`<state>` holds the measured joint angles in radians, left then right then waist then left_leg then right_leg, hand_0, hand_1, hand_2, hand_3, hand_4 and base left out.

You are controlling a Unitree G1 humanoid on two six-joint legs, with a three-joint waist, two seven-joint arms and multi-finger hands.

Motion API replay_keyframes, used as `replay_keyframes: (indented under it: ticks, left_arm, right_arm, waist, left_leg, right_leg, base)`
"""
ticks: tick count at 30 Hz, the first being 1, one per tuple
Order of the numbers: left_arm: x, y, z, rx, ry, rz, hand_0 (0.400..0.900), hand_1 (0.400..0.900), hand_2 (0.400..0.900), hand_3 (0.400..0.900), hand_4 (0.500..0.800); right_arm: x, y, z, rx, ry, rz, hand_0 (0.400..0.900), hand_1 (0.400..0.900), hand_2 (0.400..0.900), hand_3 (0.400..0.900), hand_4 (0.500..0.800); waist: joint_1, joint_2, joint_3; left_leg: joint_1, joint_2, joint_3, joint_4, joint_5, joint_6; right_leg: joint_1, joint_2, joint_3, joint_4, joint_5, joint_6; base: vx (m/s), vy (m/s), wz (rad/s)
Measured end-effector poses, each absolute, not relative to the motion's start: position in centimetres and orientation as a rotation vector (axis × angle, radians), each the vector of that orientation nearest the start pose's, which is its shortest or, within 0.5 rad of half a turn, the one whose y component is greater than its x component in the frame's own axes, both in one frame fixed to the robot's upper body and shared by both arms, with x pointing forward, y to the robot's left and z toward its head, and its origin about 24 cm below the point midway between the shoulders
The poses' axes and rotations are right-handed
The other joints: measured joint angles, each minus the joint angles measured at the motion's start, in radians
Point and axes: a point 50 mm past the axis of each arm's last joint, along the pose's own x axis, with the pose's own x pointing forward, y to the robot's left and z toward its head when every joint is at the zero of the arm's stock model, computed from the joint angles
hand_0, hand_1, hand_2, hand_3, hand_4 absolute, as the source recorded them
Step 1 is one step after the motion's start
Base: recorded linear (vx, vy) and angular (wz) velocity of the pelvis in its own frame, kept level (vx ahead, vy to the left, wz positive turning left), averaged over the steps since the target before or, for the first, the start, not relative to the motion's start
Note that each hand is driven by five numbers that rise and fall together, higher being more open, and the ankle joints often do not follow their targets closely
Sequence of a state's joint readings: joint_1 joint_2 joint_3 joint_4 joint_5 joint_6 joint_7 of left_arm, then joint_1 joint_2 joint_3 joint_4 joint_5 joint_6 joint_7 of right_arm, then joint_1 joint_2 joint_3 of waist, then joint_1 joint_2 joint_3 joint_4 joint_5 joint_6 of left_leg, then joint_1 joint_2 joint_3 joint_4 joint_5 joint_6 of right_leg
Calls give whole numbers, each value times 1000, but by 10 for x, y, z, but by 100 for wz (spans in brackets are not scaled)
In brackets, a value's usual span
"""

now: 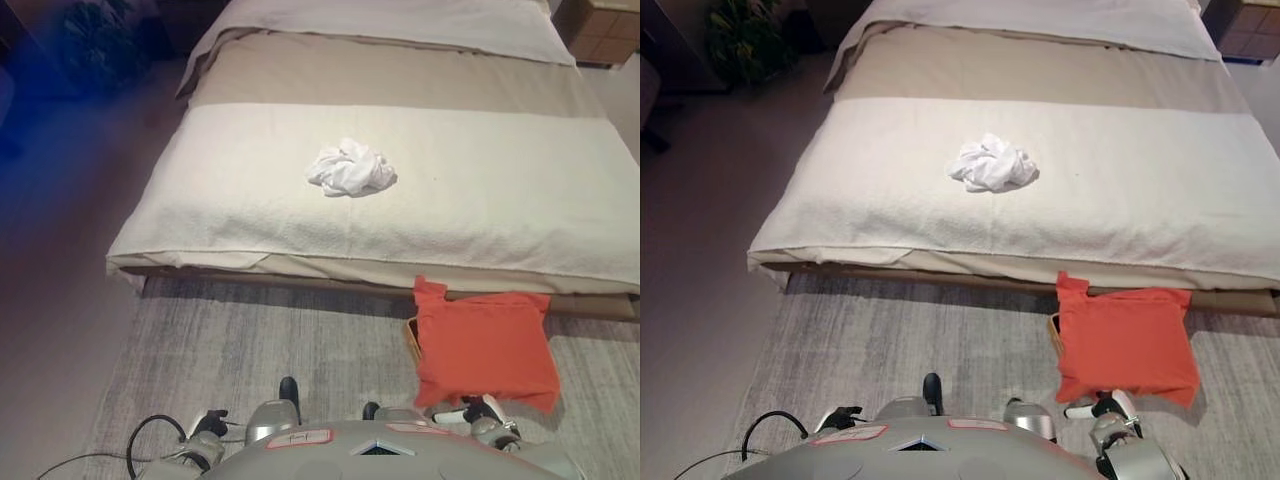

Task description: Put the clothes on the bed into the basket.

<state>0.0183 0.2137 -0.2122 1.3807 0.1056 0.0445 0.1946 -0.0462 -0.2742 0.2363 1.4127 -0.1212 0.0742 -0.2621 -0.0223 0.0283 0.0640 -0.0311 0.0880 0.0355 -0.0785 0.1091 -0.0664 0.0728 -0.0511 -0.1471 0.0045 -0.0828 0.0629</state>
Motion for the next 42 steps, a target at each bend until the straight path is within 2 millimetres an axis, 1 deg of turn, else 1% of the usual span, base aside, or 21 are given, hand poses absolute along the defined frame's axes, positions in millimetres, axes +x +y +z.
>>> replay_keyframes:
  ticks: [2,3,4,7,8,10,12,14,17,18,20,23,24,27,29,31,33,34,37,38,42]
  left_arm:
    - [55,244,-167,567,1387,81,900,900,900,900,800]
    - [61,251,-164,569,1372,105,900,900,900,900,800]
    - [65,256,-162,575,1367,122,900,900,900,900,800]
    - [68,251,-163,527,1366,145,900,900,900,900,800]
    - [67,245,-165,505,1371,142,900,900,900,900,800]
    - [65,233,-168,471,1379,125,900,900,900,900,800]
    - [65,227,-170,461,1387,114,900,900,900,900,800]
    - [59,226,-171,459,1415,112,900,900,900,900,800]
    - [29,225,-174,410,1504,154,900,900,900,900,800]
    - [16,220,-175,385,1541,160,900,900,900,900,800]
    - [32,234,-171,413,1480,189,900,900,900,900,800]
    - [42,259,-164,462,1430,243,900,900,900,900,800]
    - [48,259,-163,465,1413,247,900,900,900,900,800]
    - [70,256,-161,467,1354,232,900,900,900,900,800]
    - [73,249,-163,465,1349,203,900,900,900,900,800]
    - [69,251,-163,482,1362,191,900,900,900,900,800]
    - [65,255,-163,497,1379,178,900,900,900,900,800]
    - [64,257,-162,502,1380,174,900,900,900,900,800]
    - [68,263,-160,528,1374,174,900,900,900,900,800]
    - [68,263,-160,532,1374,169,900,900,900,900,800]
    - [75,258,-160,545,1360,138,900,900,900,900,800]
  right_arm:
    - [70,-263,-159,-700,1365,-127,900,900,900,900,800]
    - [76,-260,-159,-692,1348,-125,900,900,900,900,800]
    - [80,-258,-159,-692,1334,-113,900,900,900,900,800]
    - [94,-264,-154,-716,1293,-119,900,900,900,900,800]
    - [96,-269,-152,-730,1287,-125,900,900,900,900,800]
    - [96,-279,-148,-758,1292,-143,900,900,900,900,800]
    - [96,-282,-147,-762,1298,-149,900,900,900,900,800]
    - [95,-279,-148,-757,1304,-144,900,900,900,900,800]
    - [91,-276,-150,-758,1307,-127,900,900,900,900,800]
    - [84,-280,-150,-775,1323,-121,900,900,900,900,800]
    - [82,-263,-157,-733,1339,-89,900,900,900,900,800]
    - [79,-231,-166,-655,1340,-35,900,900,900,900,800]
    - [78,-228,-167,-647,1337,-27,900,900,900,900,800]
    - [75,-229,-167,-640,1357,-29,900,900,900,900,800]
    - [80,-233,-166,-647,1348,-32,900,900,900,900,800]
    - [78,-235,-165,-652,1357,-32,900,900,900,900,800]
    - [79,-238,-164,-655,1349,-42,900,900,900,900,800]
    - [81,-239,-164,-657,1342,-46,900,900,900,900,800]
    - [84,-238,-163,-654,1329,-43,900,900,900,900,800]
    - [88,-239,-162,-657,1313,-44,900,900,900,900,800]
    - [89,-241,-162,-693,1306,-22,900,900,900,900,800]
  waist:
    - [0,-7,23]
    - [7,-20,48]
    - [16,-43,60]
    - [62,-85,104]
    - [66,-90,103]
    - [86,-75,114]
    - [110,-66,128]
    - [132,-58,152]
    - [173,-48,137]
    - [193,-17,115]
    - [192,-66,128]
    - [217,-145,75]
    - [219,-143,62]
    - [215,-133,20]
    - [202,-120,-2]
    - [190,-137,-13]
    - [163,-140,-14]
    - [152,-132,-11]
    - [126,-116,-8]
    - [109,-102,-6]
    - [45,-41,43]
  left_leg:
    - [-21,15,-16,12,11,-10]
    - [-50,18,-26,68,11,-33]
    - [-66,12,-58,107,13,-40]
    - [-152,-36,-232,307,12,-68]
    - [-188,-48,-250,336,11,-72]
    - [-221,-51,-228,272,-10,-72]
    - [-245,-26,-151,104,-5,-76]
    - [-266,-3,-129,26,-2,-79]
    - [-288,49,-61,125,-38,-82]
    - [-288,70,-52,170,-69,-72]
    - [-296,32,3,234,-27,-65]
    - [-257,-30,88,280,-86,25]
    - [-260,-42,95,288,-101,42]
    - [-204,-61,88,197,-96,65]
    - [-186,-72,82,153,-96,64]
    - [-155,-89,81,123,-72,90]
    - [-99,-108,47,60,-41,158]
    - [-64,-108,24,16,-27,180]
    - [-14,-113,-7,-5,-48,200]
    - [-9,-109,-16,-5,-50,202]
    - [71,-122,-114,-6,-81,217]
  right_leg:
    - [-19,19,3,15,-9,-9]
    - [-40,36,52,47,-32,-40]
    - [-42,32,75,51,-36,-57]
    - [-47,16,139,75,-42,-90]
    - [-44,9,147,75,-54,-122]
    - [-43,5,152,55,-55,-143]
    - [-25,1,168,13,-55,-150]
    - [35,-1,192,-38,-55,-149]
    - [87,-33,266,-89,-82,-114]
    - [104,-24,293,-78,-109,-61]
    - [61,-70,312,99,-165,23]
    - [43,-138,304,211,-156,50]
    - [54,-159,295,215,-150,60]
    - [26,-147,271,269,-27,123]
    - [-8,-137,264,315,39,133]
    - [0,-156,232,319,74,148]
    - [-35,-155,211,425,126,141]
    - [-58,-152,190,461,66,152]
    - [-120,-137,58,315,-9,122]
    - [-147,-114,42,246,-9,121]
    - [-211,-48,66,-7,75,101]
  base:
    - [3,-225,-28]
    - [30,-178,-60]
    - [49,-165,-58]
    - [181,-74,-17]
    - [330,-8,-29]
    - [410,21,-33]
    - [454,41,-42]
    - [487,100,-49]
    - [544,216,-58]
    - [624,317,-57]
    - [629,372,-45]
    - [628,379,-5]
    - [557,316,19]
    - [432,288,31]
    - [454,272,25]
    - [523,260,32]
    - [507,194,34]
    - [460,128,33]
    - [501,83,68]
    - [488,21,90]
    - [449,-42,84]
